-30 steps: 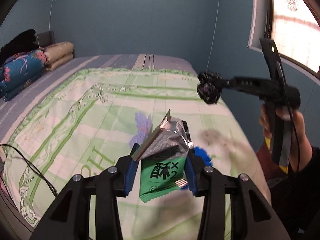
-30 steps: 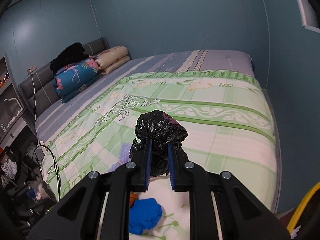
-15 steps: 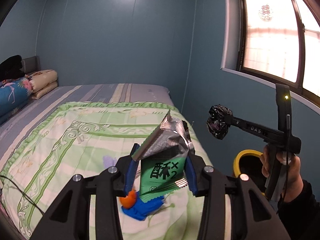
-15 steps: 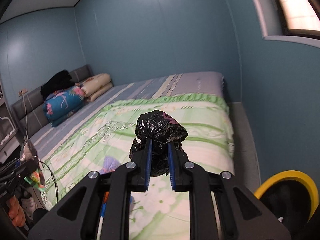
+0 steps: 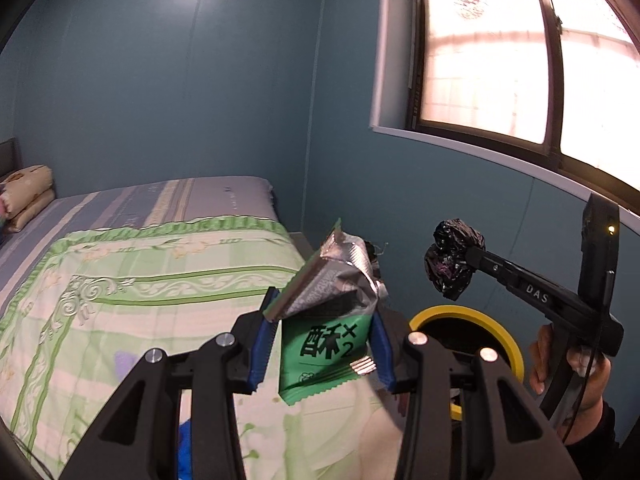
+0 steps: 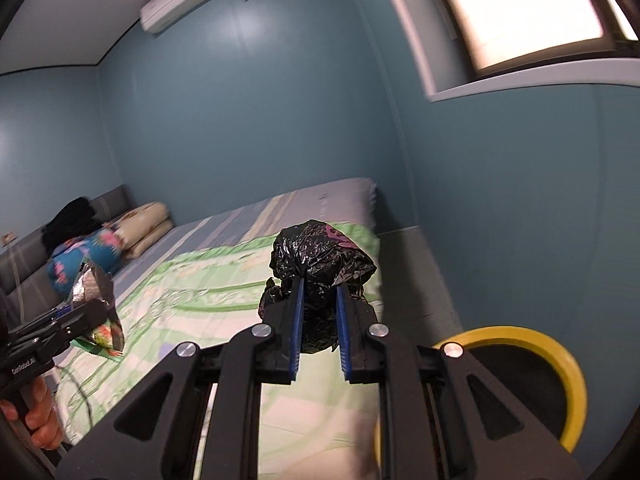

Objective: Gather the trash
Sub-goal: 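Carry the snack packet and black bag over the yellow-rimmed bin with both tools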

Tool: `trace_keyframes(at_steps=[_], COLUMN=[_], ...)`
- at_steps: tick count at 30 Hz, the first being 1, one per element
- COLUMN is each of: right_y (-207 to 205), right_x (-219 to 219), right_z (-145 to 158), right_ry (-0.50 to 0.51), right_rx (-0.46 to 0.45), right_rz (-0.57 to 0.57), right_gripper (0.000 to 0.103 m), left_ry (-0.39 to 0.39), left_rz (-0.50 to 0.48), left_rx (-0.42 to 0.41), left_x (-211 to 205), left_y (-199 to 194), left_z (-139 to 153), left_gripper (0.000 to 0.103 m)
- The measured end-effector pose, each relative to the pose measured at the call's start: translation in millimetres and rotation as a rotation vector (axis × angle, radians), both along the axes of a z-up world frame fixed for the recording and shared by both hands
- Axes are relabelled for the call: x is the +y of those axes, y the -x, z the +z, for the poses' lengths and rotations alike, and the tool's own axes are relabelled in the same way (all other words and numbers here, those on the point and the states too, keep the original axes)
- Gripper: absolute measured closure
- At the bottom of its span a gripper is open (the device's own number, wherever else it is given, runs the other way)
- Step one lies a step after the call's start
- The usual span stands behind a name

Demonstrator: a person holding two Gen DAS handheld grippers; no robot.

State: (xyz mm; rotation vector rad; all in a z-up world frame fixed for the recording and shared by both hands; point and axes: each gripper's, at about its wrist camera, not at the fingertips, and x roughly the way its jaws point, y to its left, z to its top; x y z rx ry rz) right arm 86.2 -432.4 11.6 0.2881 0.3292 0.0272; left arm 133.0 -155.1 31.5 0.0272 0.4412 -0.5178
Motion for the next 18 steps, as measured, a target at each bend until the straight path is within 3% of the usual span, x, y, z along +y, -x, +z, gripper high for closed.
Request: trace_keyframes(at_steps=[10, 18], right_y=[34.4, 44.0], right_x=[-52.2, -74.0], right_z=[-27.1, -50.6], right_ry=[-0.005, 0.027], right_rx=[-0.035, 0.006], right_rz=[-0.258, -0.396], right_gripper=[0.089, 0.088], left_ry=[-0.032, -0.046], left_rz=[-0.152, -0.232], left_rx=[0.025, 0.063], left_x=[-86.7, -140.1], left_y=[-18.9, -35.5], left_z=[-18.1, -40.8], left_gripper=[0.063, 0.063])
